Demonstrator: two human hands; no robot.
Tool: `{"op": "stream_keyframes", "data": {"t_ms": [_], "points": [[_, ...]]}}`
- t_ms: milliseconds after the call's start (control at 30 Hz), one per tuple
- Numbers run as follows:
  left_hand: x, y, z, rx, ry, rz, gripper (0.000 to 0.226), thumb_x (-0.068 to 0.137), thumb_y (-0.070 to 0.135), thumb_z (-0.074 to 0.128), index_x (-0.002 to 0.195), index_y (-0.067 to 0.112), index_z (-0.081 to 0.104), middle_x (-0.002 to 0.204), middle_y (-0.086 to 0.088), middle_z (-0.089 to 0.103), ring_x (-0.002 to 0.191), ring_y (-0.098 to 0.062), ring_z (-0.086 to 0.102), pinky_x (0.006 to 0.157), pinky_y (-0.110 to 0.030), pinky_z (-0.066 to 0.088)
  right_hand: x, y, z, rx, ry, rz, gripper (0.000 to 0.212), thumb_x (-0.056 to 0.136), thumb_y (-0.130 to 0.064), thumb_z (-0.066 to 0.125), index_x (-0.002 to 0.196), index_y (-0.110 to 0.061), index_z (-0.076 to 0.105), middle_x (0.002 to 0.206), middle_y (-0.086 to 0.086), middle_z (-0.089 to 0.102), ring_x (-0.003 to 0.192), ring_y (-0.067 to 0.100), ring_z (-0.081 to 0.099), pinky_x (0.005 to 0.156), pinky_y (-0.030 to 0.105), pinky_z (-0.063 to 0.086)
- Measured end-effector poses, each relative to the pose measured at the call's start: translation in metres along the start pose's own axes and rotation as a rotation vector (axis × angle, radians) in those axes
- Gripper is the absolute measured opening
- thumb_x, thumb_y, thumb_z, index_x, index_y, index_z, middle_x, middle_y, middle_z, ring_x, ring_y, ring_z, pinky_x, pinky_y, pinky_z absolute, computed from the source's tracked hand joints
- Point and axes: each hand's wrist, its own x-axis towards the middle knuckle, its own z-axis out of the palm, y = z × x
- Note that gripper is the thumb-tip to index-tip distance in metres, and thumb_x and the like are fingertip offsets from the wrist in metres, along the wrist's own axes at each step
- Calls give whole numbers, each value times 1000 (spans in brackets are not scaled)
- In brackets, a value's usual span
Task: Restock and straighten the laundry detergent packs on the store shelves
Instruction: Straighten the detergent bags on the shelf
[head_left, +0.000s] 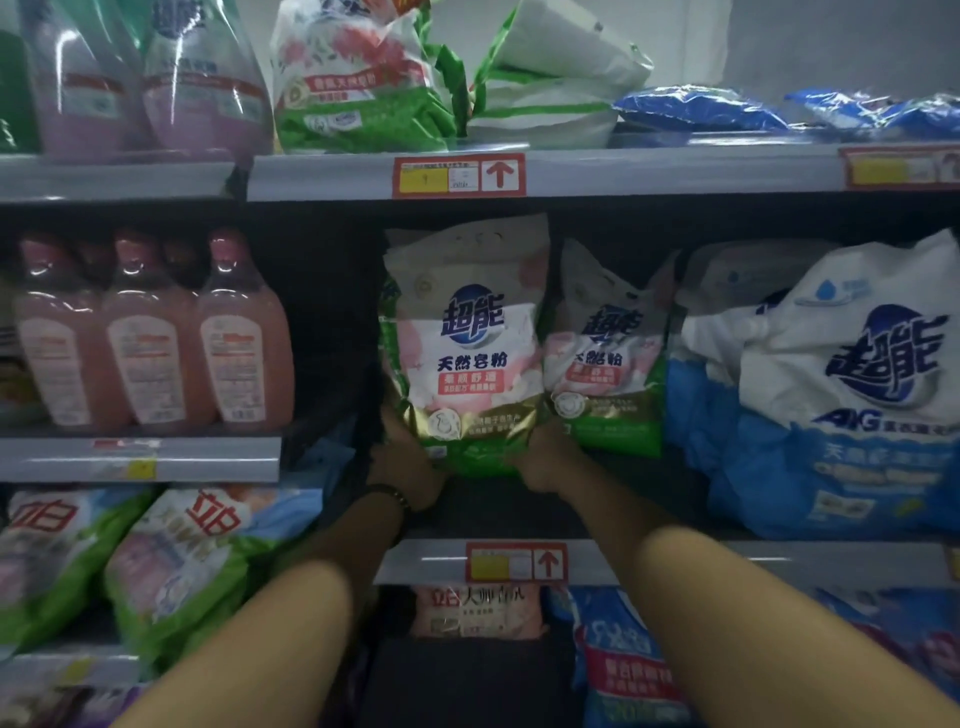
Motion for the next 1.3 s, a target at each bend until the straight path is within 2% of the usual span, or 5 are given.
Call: {"op": "stream_keyframes", "data": {"t_ms": [100, 367, 700, 867, 1300], "points": [[-24, 1, -10, 135, -43, 12, 121, 92, 25, 73, 160, 9, -26, 145, -28, 56, 125, -43, 62, 106, -48, 50, -34, -2, 1, -75, 17, 7, 72, 87, -31, 70, 149, -5, 45, 115, 12, 69, 98, 29, 68, 88, 44, 62], [-145, 13, -52, 201, 104, 318, 26, 93, 31, 66, 115, 18, 63, 113, -8, 71, 103, -31, 68, 82, -37, 54, -176, -18, -10, -51, 169, -231, 30, 103, -32, 63, 128, -16, 59, 114, 5, 68, 100, 27, 67, 84, 41, 60], [-325, -75, -52, -49, -19, 100, 14, 91, 28, 77, 87, 32, 64, 83, 15, 71, 79, 6, 63, 65, -7, 42, -339, 36, 63, 314, 74, -136, 15, 97, -30, 70, 112, -31, 69, 105, -14, 72, 96, 4, 67, 76, 20, 51], [-379, -123, -47, -96, -117, 14, 12, 92, 24, 77, 96, 32, 70, 94, 17, 75, 92, 7, 68, 82, -18, 54, -389, 64, 124, 435, 7, 0, 13, 97, -31, 73, 110, -33, 69, 104, -13, 72, 101, 3, 67, 96, 34, 58], [-421, -153, -45, -93, -12, -137, 8, 93, 33, 76, 99, 35, 71, 93, 16, 75, 88, 1, 70, 81, -30, 61, -418, 70, 146, 406, -174, -34, 11, 98, -35, 70, 109, -36, 67, 103, -14, 72, 95, -1, 66, 71, 15, 47]]}}
